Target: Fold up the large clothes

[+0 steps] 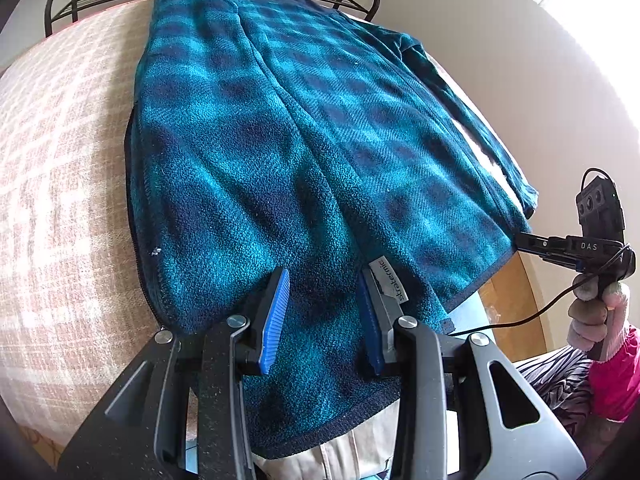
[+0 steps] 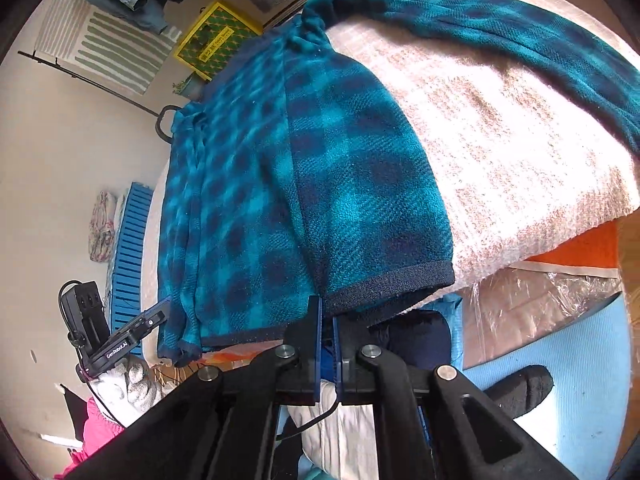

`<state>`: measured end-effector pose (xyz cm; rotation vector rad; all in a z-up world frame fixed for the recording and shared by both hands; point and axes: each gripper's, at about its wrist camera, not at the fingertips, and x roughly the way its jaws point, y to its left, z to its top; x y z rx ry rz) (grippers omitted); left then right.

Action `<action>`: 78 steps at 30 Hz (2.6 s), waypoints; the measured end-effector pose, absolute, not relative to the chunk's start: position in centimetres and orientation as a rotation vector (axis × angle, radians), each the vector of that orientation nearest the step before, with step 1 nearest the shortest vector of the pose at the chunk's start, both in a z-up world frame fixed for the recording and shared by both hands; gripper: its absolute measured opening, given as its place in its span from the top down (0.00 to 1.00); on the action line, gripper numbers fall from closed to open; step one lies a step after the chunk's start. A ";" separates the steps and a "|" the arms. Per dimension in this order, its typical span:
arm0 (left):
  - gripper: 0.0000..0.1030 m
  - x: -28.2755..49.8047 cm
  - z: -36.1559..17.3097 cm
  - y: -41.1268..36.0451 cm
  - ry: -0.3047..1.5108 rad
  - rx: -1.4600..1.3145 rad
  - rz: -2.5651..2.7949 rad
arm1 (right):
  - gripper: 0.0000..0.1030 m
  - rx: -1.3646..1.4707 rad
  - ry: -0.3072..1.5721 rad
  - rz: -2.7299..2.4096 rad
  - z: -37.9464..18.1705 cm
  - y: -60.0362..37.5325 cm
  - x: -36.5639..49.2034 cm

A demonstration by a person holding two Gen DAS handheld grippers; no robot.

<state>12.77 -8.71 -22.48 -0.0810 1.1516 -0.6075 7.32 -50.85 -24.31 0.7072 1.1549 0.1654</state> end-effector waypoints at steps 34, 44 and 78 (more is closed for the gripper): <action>0.59 16.1 -15.4 -18.4 0.983 -0.043 -0.756 | 0.53 0.805 0.767 -0.445 -22.4 -78.0 6.5; 0.59 16.2 -17.4 -20.3 1.038 -0.020 -0.789 | 0.40 0.859 0.764 -0.530 -24.8 -81.6 5.2; 0.59 17.5 -16.9 -16.1 1.045 -0.170 -0.750 | 0.89 0.432 0.730 0.161 -11.4 -54.9 11.5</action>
